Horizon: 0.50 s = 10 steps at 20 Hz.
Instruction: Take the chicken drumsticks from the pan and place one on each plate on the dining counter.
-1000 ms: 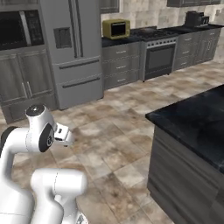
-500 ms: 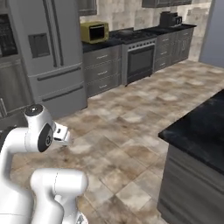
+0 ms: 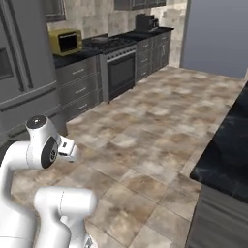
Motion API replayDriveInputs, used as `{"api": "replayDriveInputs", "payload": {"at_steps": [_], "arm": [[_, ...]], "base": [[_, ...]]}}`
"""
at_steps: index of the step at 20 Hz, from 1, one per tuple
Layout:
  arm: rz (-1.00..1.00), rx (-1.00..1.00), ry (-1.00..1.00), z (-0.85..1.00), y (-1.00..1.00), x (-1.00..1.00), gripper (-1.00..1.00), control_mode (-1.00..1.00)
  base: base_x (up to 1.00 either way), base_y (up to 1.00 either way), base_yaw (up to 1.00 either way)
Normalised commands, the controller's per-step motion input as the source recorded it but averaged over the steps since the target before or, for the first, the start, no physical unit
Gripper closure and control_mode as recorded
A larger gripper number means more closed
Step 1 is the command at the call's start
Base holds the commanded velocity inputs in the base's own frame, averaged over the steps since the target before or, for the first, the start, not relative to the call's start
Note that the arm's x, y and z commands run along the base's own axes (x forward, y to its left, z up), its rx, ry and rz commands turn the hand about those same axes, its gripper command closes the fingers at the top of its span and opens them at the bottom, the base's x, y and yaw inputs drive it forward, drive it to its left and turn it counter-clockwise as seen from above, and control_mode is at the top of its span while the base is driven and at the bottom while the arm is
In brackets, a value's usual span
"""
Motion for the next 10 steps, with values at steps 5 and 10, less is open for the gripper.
{"api": "replayDriveInputs", "payload": {"at_steps": [5,10], "arm": [[0.00,0.00,0.00,0.00,0.00,0.00,-1.00,1.00],[0.00,0.00,0.00,0.00,0.00,0.00,-1.00,1.00]], "base": [[1.00,0.51,-0.41],[1.00,0.50,-0.39]]}}
